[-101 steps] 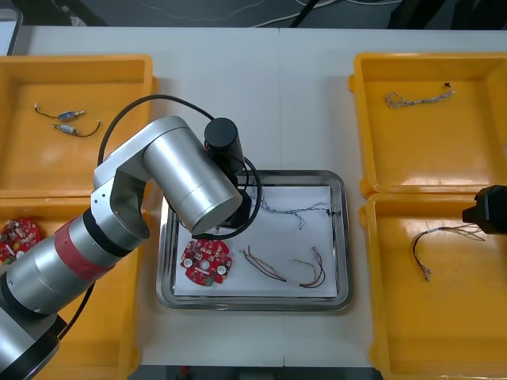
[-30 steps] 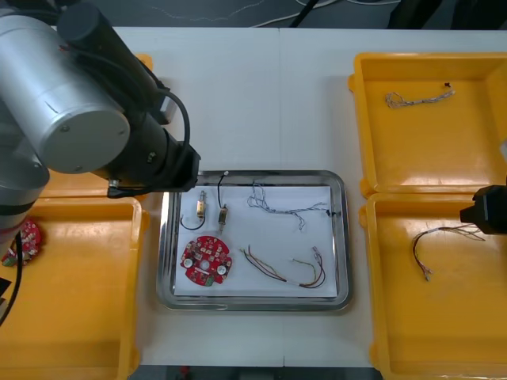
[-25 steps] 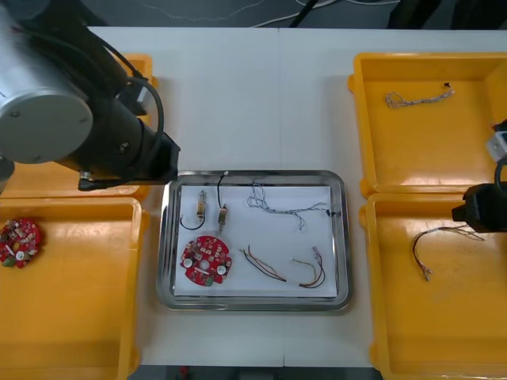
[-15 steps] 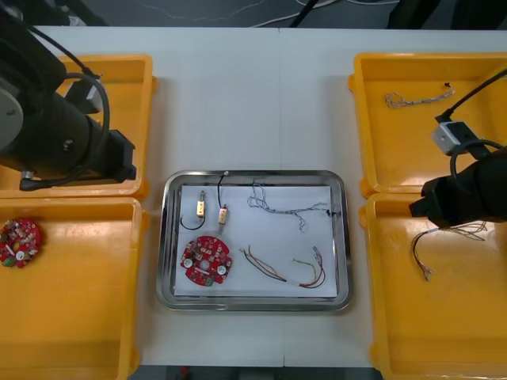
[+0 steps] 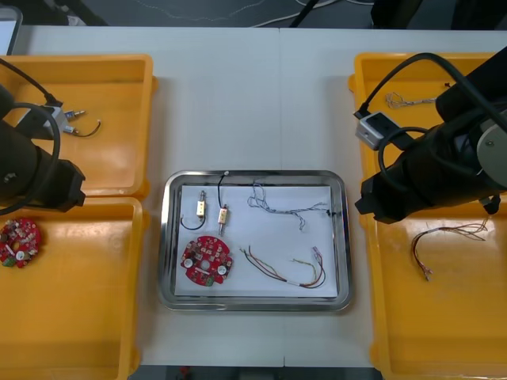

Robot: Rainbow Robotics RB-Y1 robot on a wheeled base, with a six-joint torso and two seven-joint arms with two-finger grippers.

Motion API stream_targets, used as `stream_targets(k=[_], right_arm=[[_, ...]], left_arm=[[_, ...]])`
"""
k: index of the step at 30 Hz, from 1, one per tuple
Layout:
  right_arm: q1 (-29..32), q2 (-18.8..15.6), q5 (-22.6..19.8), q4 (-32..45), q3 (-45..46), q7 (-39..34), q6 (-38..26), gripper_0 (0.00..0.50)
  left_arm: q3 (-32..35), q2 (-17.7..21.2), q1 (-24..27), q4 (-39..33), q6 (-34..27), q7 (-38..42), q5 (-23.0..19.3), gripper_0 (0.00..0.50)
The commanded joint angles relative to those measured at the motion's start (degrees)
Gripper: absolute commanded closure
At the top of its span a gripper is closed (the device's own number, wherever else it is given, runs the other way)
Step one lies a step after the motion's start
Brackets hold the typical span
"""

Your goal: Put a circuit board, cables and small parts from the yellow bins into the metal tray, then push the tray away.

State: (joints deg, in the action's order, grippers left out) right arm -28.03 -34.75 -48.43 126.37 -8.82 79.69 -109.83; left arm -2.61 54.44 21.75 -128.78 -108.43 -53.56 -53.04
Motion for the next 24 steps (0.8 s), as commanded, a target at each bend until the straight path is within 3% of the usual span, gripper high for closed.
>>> stream_targets(k=[1, 9, 17, 24], right_arm=[[-2.5, -1.8, -0.9, 2.1, -5.8, -0.9, -0.2, 0.0], [-4.3, -0.9, -0.4, 2.9, -14.2, 0.5, -0.2, 0.0], [-8.4, 1.5, 4.7, 2.3, -26.3, 1.8, 3.5, 0.0], [-10.8, 4.9, 7.9, 0.5, -34.2, 2.7, 5.9, 0.0]], left_arm=[[6.5, 3.1, -5.1, -3.1, 3.0, -3.3, 0.0, 0.0], [12.4, 3.0, -9.5, -3.2, 6.4, -8.1, -1.5, 0.0], [14.4, 3.0, -11.9, -2.6, 10.4, -9.0, -4.4, 0.0], [15.9, 3.0, -12.5, -2.6, 10.4, -9.9, -3.6, 0.0]])
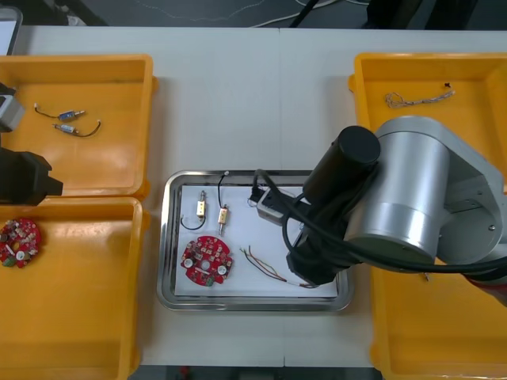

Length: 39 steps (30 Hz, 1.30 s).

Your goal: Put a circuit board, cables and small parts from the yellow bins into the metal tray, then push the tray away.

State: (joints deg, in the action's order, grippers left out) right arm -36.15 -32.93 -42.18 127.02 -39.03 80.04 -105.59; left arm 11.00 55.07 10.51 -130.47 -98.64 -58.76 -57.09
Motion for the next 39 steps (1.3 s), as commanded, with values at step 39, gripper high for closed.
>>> stream_targets(k=[39], right_arm=[[-9.0, 8.8, 9.9, -10.2, -27.9, 3.8, 12.3, 0.0]], left_arm=[[2.3, 2.7, -1.3, -0.8, -4.1, -6.9, 1.4, 0.0]])
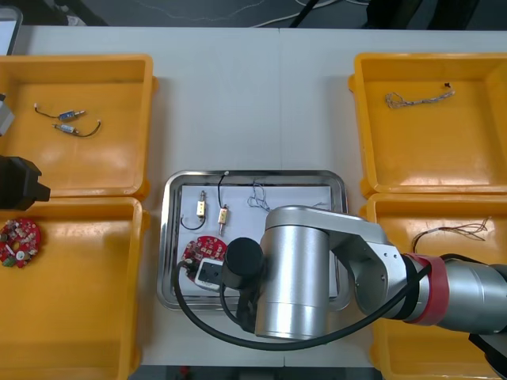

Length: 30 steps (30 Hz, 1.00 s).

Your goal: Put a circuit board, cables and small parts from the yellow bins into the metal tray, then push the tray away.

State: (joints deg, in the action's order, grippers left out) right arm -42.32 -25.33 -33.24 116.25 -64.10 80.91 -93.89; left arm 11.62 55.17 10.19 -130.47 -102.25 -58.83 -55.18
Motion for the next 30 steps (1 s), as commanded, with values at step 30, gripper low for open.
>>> stream_targets(k=[30], right_arm=[[-1.3, 2.0, 8.1, -0.7, -7.6, 4.6, 0.7, 0.0]], left_arm=[[1.7, 2.6, -1.0, -0.7, -0.6, -6.9, -0.6, 0.0]])
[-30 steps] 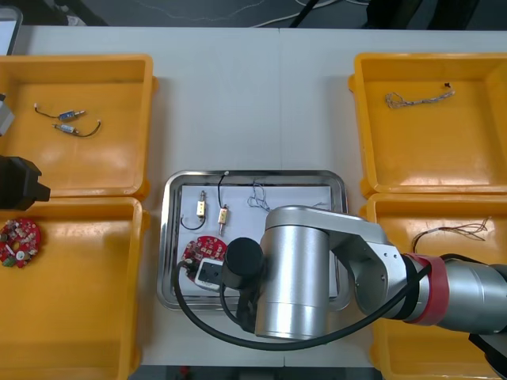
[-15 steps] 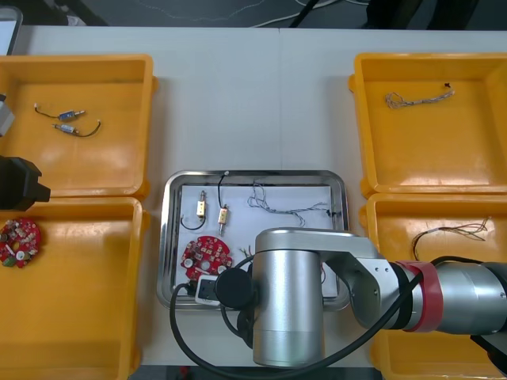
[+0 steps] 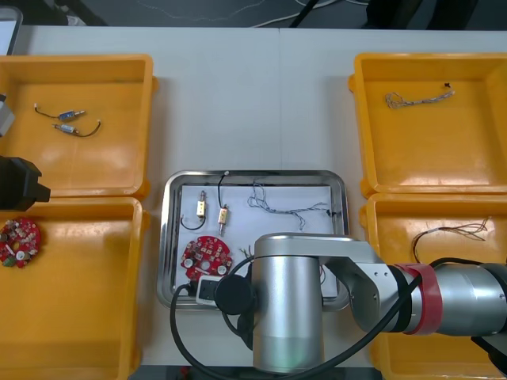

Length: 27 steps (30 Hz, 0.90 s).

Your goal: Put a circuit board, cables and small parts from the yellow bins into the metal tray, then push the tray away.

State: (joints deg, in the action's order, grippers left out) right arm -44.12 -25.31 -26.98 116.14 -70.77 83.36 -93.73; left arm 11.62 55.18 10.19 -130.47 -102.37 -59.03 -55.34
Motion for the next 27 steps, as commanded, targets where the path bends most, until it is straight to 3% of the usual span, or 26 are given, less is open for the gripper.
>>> stream_targets(k=[1, 10, 11, 12, 13, 14, 15, 18, 27], right_arm=[[0.5, 2.3, 2.0, -0.8, -1.0, 2.2, 0.6, 0.0], [1.1, 3.9, 4.1, -2.8, -1.0, 2.4, 0.6, 0.0], [1.1, 3.9, 4.1, -2.8, -1.0, 2.5, 0.6, 0.042], [1.1, 3.9, 4.1, -2.8, -1.0, 2.4, 0.5, 0.142], [1.1, 3.9, 4.1, -2.8, -1.0, 2.3, 0.6, 0.207], [1.1, 3.8, 4.1, -2.8, -1.0, 2.3, 0.5, 0.329], [1.1, 3.7, 4.2, -2.8, -1.0, 2.2, 0.5, 0.418], [0.8, 3.3, 4.2, -2.8, -1.0, 2.5, 0.6, 0.477], [-2.1, 1.7, 4.1, -2.8, -1.0, 2.6, 1.2, 0.495]], left_arm=[[1.7, 2.6, -1.0, -0.7, -0.5, -6.7, -0.5, 0.0], [1.7, 2.6, -1.0, -0.7, -0.5, -6.7, -0.5, 0.0], [1.7, 2.6, -1.0, -0.7, -0.5, -6.7, -0.5, 0.0], [1.7, 2.6, -1.0, -0.7, -0.5, -6.7, -0.5, 0.0], [1.7, 2.6, -1.0, -0.7, -0.5, -6.7, -0.5, 0.0], [1.7, 2.6, -1.0, -0.7, -0.5, -6.7, -0.5, 0.0], [1.7, 2.6, -1.0, -0.7, -0.5, -6.7, -0.5, 0.0], [1.7, 2.6, -1.0, -0.7, -0.5, -6.7, -0.5, 0.0], [1.7, 2.6, -1.0, -0.7, -0.5, -6.7, -0.5, 0.0]])
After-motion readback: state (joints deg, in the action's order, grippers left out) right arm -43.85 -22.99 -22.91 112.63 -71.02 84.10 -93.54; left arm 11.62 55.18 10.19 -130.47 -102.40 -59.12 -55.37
